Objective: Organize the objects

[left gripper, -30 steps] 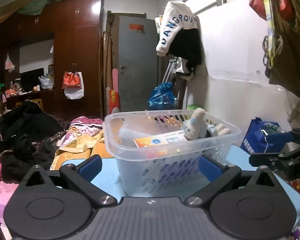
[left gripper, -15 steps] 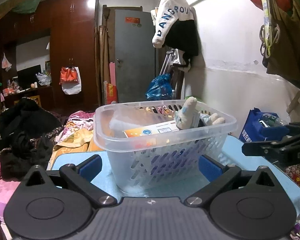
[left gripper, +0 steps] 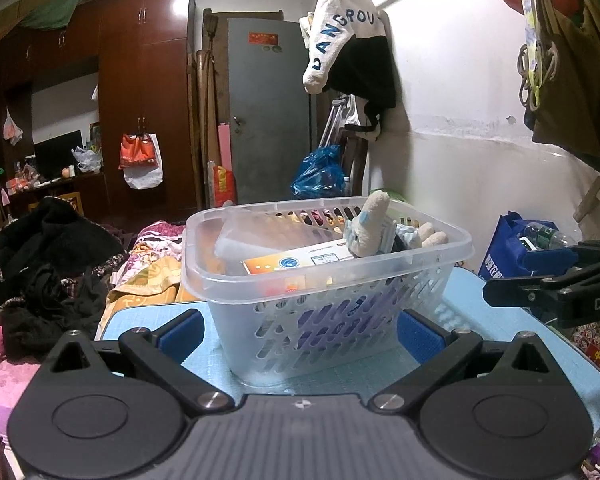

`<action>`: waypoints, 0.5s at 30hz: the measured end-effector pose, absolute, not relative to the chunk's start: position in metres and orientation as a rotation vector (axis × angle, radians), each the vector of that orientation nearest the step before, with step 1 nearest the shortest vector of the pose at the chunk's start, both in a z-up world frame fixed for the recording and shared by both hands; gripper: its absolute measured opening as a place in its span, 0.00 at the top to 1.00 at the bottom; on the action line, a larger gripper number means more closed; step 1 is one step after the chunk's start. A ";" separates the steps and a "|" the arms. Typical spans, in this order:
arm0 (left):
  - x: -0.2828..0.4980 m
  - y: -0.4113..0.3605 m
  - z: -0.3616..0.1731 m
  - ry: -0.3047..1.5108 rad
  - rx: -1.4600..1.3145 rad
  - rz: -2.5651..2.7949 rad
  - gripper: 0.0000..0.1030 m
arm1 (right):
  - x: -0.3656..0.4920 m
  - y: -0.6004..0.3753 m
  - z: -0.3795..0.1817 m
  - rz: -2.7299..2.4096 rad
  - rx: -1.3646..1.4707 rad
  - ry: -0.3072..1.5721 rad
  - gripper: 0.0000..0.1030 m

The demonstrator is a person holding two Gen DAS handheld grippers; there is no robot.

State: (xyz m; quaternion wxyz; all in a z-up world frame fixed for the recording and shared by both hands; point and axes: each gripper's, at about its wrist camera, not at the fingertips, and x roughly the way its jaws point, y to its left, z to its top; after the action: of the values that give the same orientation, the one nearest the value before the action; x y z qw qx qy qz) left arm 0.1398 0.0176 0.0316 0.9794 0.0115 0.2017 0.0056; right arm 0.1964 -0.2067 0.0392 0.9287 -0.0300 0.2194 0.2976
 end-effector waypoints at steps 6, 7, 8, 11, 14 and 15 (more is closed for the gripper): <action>0.140 0.016 0.031 0.407 0.025 0.015 0.00 | 0.196 -0.206 0.040 0.609 -0.063 0.446 0.00; 0.140 0.015 0.031 0.406 0.025 0.017 0.00 | 0.196 -0.206 0.040 0.610 -0.064 0.445 0.00; 0.140 0.015 0.031 0.406 0.025 0.017 0.00 | 0.196 -0.206 0.040 0.610 -0.063 0.444 0.00; 0.141 0.014 0.031 0.410 0.023 0.016 0.00 | 0.196 -0.206 0.041 0.613 -0.063 0.441 0.00; 0.142 0.013 0.031 0.411 0.021 0.016 0.00 | 0.194 -0.205 0.040 0.614 -0.067 0.437 0.00; 0.142 0.014 0.031 0.412 0.020 0.017 0.00 | 0.194 -0.205 0.040 0.614 -0.068 0.436 0.00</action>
State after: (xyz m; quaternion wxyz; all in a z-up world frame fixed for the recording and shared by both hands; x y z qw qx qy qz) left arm 0.1424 0.0135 0.0309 0.9787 0.0100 0.2047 0.0085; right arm 0.1943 -0.2048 0.0402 0.9294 -0.0333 0.2128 0.2998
